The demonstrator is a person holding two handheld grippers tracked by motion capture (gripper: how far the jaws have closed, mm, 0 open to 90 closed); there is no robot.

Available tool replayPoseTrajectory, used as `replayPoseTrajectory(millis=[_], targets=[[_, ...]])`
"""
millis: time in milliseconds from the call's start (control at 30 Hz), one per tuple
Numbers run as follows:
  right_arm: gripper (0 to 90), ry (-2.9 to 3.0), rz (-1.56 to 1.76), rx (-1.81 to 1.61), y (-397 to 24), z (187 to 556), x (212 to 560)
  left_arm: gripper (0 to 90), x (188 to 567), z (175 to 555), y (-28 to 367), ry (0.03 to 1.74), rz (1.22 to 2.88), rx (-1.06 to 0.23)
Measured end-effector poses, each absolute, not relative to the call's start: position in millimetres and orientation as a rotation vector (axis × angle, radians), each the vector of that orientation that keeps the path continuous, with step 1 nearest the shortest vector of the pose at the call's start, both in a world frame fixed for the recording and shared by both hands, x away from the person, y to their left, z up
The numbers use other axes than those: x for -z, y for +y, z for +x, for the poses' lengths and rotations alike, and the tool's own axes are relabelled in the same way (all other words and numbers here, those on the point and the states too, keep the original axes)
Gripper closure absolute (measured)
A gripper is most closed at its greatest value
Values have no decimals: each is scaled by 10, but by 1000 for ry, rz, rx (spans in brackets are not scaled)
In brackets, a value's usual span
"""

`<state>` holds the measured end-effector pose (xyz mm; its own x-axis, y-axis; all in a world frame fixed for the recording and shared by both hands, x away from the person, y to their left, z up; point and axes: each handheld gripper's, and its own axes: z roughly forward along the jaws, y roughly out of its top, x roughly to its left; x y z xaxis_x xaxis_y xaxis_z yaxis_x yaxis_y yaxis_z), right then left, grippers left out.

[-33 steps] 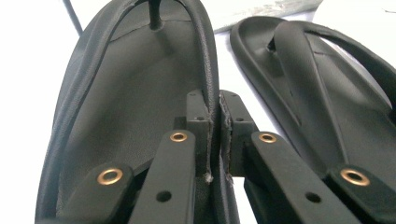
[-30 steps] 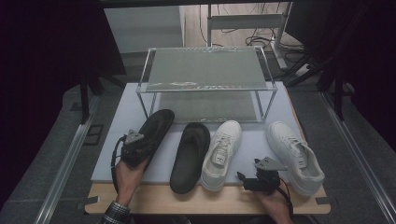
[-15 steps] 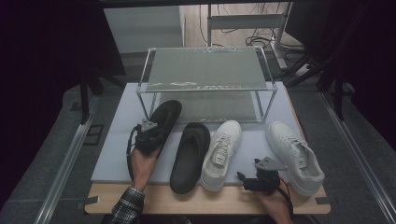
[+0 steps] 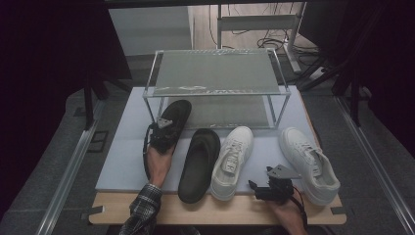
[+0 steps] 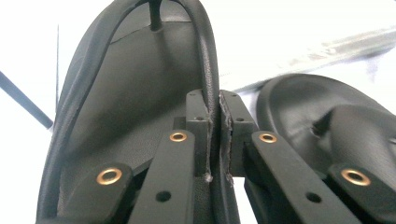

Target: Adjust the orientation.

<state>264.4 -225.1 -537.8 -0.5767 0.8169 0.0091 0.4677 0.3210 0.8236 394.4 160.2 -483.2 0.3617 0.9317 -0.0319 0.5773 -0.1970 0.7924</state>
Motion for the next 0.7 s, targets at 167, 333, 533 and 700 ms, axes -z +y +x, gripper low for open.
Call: replayPoseTrajectory(millis=[167, 333, 533, 700], targets=[[124, 2181, 1138, -1155, -2250, 2644, 5379, 831, 4883, 4038, 1530, 1326, 1905, -607], [124, 2180, 1135, -1155, -2251, 2645, 5380, 819, 4932, 4099, 1485, 1337, 1922, -563], [123, 2180, 1134, -1155, -2251, 2645, 5380, 744, 4877, 4057, 1550, 1322, 1910, -526], [124, 2181, 1136, -1155, -2251, 2644, 5379, 738, 4797, 3951, 1660, 1287, 1912, -506]])
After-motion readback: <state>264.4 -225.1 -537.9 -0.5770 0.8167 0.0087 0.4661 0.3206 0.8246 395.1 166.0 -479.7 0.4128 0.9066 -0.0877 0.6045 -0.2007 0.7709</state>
